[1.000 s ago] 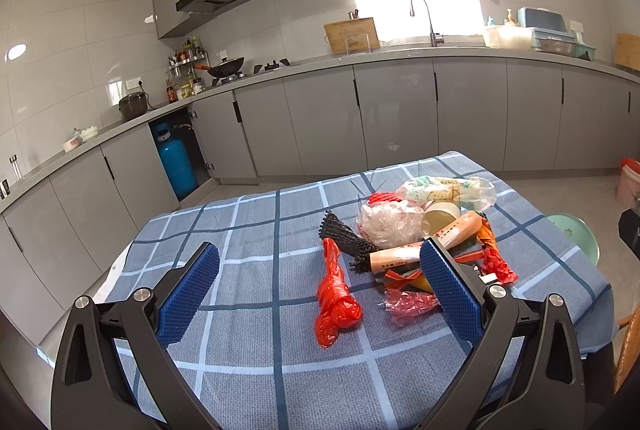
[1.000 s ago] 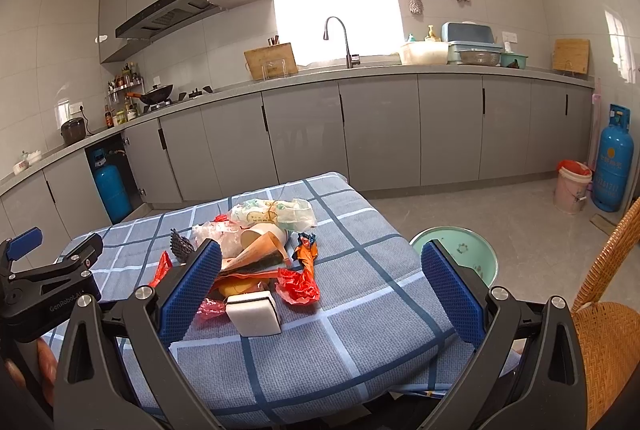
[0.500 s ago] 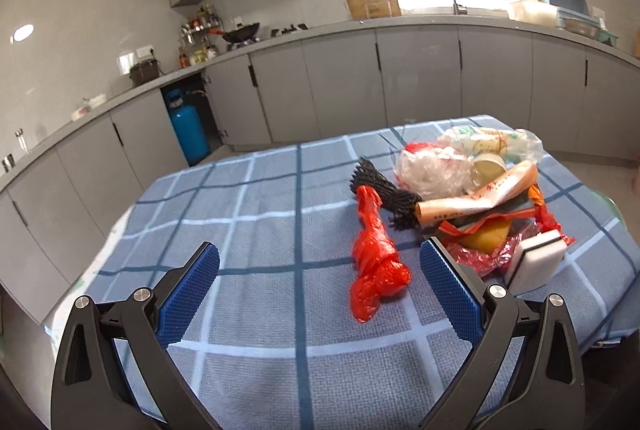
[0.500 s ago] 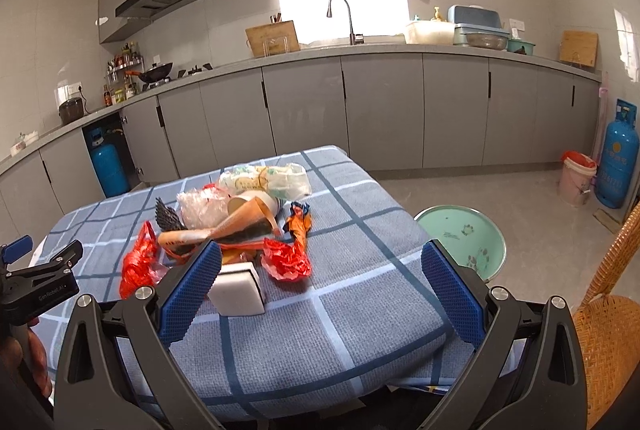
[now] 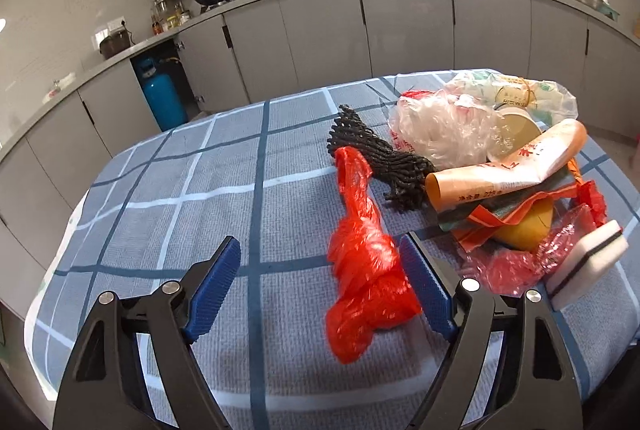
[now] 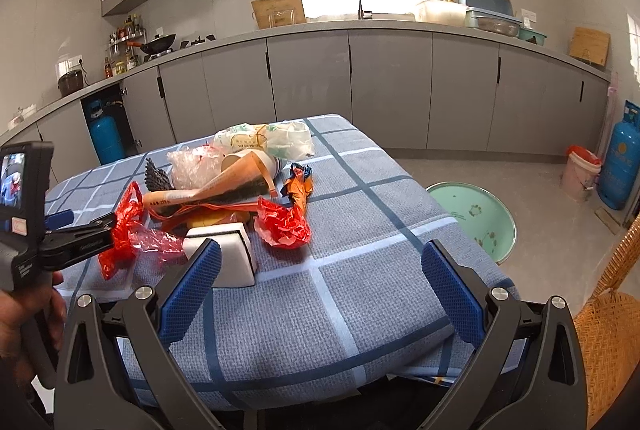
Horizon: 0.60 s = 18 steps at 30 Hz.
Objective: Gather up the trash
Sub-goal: 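Grasp the red plastic bag with the left gripper while the right gripper grasps the white sponge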
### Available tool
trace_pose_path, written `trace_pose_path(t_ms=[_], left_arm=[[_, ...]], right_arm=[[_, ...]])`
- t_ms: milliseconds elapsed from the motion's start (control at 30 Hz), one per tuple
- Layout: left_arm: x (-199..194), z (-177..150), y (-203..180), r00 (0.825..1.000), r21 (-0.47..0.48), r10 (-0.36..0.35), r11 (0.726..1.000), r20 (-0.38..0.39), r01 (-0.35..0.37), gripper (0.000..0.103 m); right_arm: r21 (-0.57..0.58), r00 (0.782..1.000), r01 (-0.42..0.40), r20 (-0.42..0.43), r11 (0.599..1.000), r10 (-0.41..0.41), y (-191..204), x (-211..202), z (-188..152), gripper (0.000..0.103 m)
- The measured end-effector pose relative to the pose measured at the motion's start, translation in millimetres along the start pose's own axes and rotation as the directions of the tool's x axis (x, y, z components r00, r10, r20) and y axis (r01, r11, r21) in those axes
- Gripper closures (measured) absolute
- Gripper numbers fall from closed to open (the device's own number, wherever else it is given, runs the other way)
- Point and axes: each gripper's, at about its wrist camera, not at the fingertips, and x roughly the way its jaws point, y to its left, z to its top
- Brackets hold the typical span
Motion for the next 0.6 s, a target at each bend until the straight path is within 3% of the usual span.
trace_pose_path(t_ms=[67,133,600], left_arm=[[6,1,-2,1.0,0.001,-0.024,1.0,-0.012,0.024,0.062],[12,0,0,0.997,-0.018,-0.067,0.998,-0.039,0.066,0.086],[-36,-11,31,0.993,-0.089,-0.106,0.99,0.059,0.111,0.09]], right_arm=[[-0.008,1.0,-0.014,0.007,1.0,0.014,4,1,-1,0.005],[-0.028,0.999,-0.034,0.014,0.999,0.034,11,2,-1,0.005],[-0.198,0.993,-0.11,-0.067,0.974,0.099,78,61,-6,0.007]])
